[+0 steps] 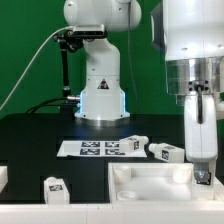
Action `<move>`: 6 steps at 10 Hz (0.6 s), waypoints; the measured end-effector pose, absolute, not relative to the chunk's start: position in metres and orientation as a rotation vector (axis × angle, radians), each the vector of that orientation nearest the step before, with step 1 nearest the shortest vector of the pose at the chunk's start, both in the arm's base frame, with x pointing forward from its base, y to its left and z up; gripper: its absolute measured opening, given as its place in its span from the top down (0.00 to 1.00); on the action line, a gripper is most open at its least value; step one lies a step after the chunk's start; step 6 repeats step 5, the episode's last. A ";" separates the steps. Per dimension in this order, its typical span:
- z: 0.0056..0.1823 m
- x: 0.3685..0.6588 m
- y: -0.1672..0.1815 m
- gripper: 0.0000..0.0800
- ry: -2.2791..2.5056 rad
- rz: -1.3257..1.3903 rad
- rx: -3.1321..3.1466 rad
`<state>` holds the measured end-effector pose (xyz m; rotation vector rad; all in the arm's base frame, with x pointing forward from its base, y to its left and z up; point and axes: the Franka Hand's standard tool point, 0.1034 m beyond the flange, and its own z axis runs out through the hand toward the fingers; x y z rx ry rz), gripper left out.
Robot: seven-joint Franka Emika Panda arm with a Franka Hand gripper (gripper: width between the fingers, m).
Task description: Assemble one leg
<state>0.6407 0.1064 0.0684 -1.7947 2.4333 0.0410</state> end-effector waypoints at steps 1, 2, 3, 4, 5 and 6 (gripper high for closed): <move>0.079 0.643 0.110 0.30 2.395 0.035 -1.822; 0.089 0.644 0.111 0.22 2.369 0.029 -1.834; 0.102 0.649 0.109 0.22 2.344 0.023 -1.835; 0.106 0.650 0.106 0.20 2.341 0.019 -1.828; 0.101 0.649 0.108 0.19 2.343 0.022 -1.835; 0.101 0.649 0.108 0.19 2.343 0.022 -1.835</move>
Offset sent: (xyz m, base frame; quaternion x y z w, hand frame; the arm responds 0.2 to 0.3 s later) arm 0.0073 -0.0072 0.0342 -0.0167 -0.0472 0.0220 0.9985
